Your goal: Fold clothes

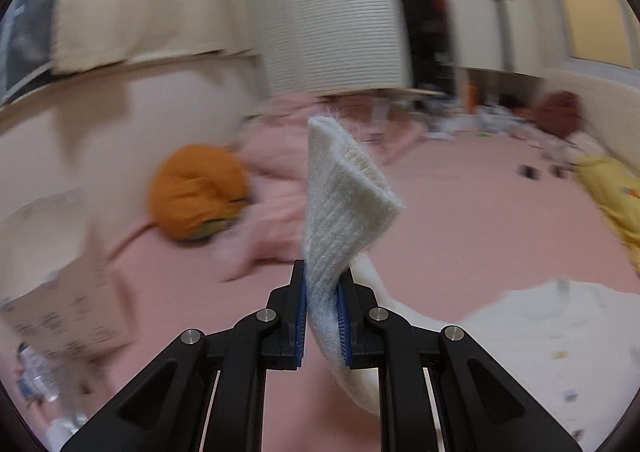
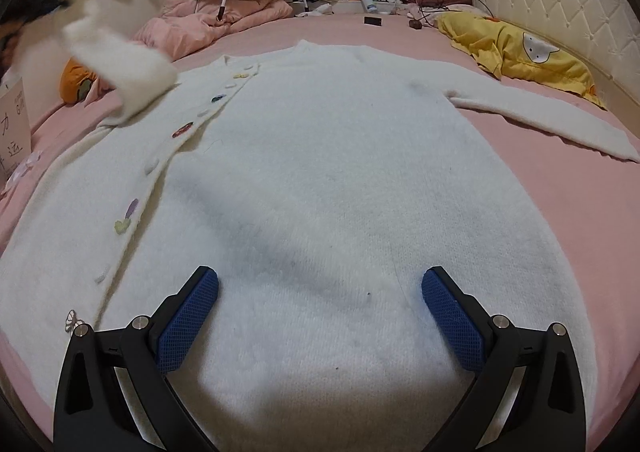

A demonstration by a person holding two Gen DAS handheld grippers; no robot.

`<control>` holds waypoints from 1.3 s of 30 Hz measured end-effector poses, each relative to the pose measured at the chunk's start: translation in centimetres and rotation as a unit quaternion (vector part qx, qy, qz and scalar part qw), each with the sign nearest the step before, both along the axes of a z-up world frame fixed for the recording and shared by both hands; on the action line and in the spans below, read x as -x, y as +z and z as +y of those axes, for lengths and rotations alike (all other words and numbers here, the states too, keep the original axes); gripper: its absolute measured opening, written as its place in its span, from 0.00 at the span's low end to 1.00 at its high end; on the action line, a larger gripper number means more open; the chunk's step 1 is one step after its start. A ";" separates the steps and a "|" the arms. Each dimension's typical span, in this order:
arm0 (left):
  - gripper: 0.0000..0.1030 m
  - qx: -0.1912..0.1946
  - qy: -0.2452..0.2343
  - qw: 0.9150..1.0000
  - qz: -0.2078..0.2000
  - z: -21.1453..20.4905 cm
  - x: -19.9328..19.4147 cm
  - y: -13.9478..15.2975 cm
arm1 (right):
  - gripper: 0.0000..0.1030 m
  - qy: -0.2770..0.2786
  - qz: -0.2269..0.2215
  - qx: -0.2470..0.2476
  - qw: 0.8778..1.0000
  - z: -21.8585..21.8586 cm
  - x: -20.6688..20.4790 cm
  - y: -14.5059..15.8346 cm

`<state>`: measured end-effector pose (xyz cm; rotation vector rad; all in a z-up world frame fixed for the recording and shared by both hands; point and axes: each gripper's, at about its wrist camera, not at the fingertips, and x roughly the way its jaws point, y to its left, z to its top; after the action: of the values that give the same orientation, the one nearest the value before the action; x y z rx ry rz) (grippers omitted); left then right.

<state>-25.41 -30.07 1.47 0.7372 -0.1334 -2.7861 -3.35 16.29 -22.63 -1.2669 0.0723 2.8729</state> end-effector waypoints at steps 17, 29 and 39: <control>0.09 -0.103 0.185 0.971 -0.106 -25.8 -8.3 -18.3 | 1.00 -0.007 -0.010 -0.057 0.998 -1.1 0.4 -0.4; 0.24 -0.038 0.225 0.961 -0.156 -24.9 -9.5 -20.6 | 1.00 -0.009 -0.011 -0.067 0.998 -1.4 0.2 -0.4; 0.96 0.091 0.214 0.972 -0.039 -16.0 -12.8 -11.2 | 1.00 -0.009 -0.005 -0.056 0.998 -1.1 0.1 -0.4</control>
<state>-12.64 -46.10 -9.77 0.7304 -0.2136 -2.3018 -3.49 15.18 -22.98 -1.2531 -0.0772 2.8112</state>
